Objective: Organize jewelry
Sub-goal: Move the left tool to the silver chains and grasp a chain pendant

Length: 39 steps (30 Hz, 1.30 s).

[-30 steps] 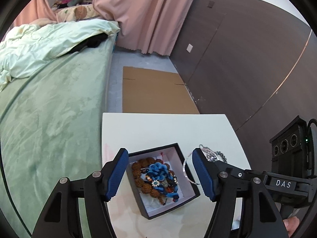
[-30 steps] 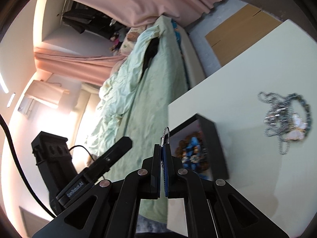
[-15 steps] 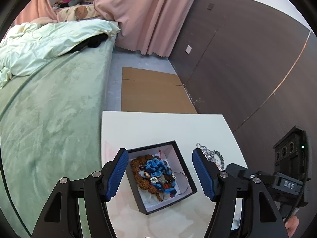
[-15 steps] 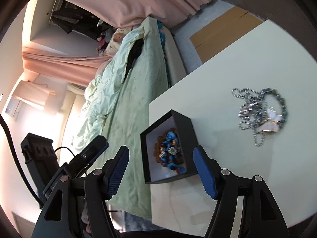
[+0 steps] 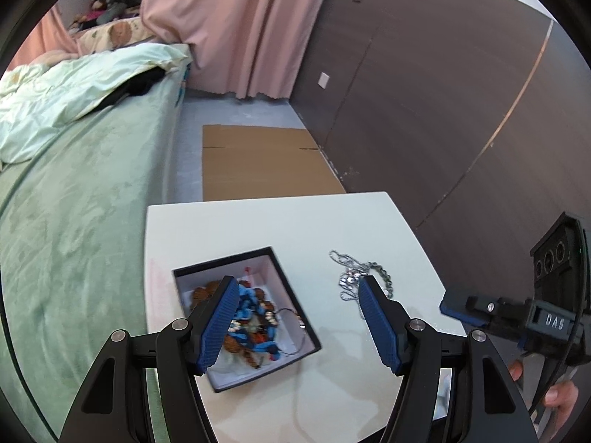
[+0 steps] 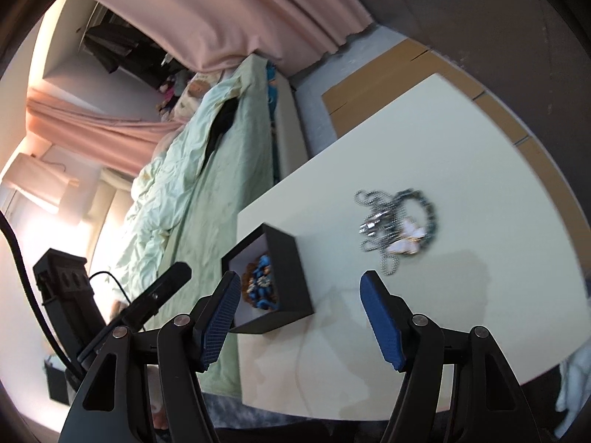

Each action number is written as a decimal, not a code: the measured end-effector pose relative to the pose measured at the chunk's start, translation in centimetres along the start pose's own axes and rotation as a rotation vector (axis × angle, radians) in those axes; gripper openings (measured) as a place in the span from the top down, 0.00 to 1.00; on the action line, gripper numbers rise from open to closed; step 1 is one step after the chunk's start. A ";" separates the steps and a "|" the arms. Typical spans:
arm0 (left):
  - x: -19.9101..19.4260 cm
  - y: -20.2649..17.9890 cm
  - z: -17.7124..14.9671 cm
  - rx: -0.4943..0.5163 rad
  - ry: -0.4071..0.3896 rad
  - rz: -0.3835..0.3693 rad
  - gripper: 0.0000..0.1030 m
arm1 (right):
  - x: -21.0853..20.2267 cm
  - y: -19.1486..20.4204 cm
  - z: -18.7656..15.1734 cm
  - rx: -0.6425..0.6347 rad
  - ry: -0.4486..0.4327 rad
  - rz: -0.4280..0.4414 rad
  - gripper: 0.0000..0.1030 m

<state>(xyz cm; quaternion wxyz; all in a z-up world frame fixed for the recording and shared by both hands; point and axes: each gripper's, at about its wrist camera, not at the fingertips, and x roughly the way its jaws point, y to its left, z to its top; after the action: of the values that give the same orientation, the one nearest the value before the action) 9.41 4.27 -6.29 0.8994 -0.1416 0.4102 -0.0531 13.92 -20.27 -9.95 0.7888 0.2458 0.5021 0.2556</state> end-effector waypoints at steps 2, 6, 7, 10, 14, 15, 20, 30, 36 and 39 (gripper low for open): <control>0.4 -0.8 -0.1 0.019 0.005 -0.003 0.34 | -0.8 -0.9 0.3 0.024 -0.012 -0.008 0.34; 1.2 -2.0 -0.4 0.034 0.016 -0.027 0.34 | -2.0 -2.6 0.6 0.077 -0.025 -0.018 0.24; 1.4 -2.3 -0.4 0.032 0.014 -0.050 0.34 | -2.3 -3.1 0.7 0.095 -0.032 -0.011 0.21; 2.1 -3.0 -0.3 0.030 0.018 -0.064 0.12 | -2.9 -3.8 0.8 0.109 -0.045 -0.026 0.19; 2.8 -4.1 -0.1 0.029 0.012 -0.096 0.05 | -3.5 -5.1 1.0 0.141 -0.055 -0.030 0.11; 3.0 -4.4 -0.1 0.033 0.014 -0.097 0.05 | -3.7 -5.5 1.1 0.149 -0.055 -0.035 0.11; 4.5 -5.8 0.0 0.069 0.044 -0.087 0.05 | -4.5 -7.4 1.7 0.192 -0.059 -0.056 0.11; 7.3 -8.0 -0.3 0.158 0.080 -0.045 0.09 | -4.5 -10.9 2.5 0.301 -0.038 -0.069 0.11; 9.9 -9.2 -0.3 0.202 0.132 -0.013 0.34 | -4.3 -11.2 3.1 0.288 -0.040 -0.059 0.11; 11.5 -9.6 -0.3 0.228 0.165 0.012 0.40 | -4.1 -11.4 3.4 0.286 -0.039 -0.067 0.11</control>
<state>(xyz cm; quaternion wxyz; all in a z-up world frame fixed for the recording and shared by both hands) 16.90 -7.42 -11.93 0.8732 -0.0311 0.4747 -0.1053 17.29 -31.94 -13.29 0.7634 0.3434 0.5260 0.1502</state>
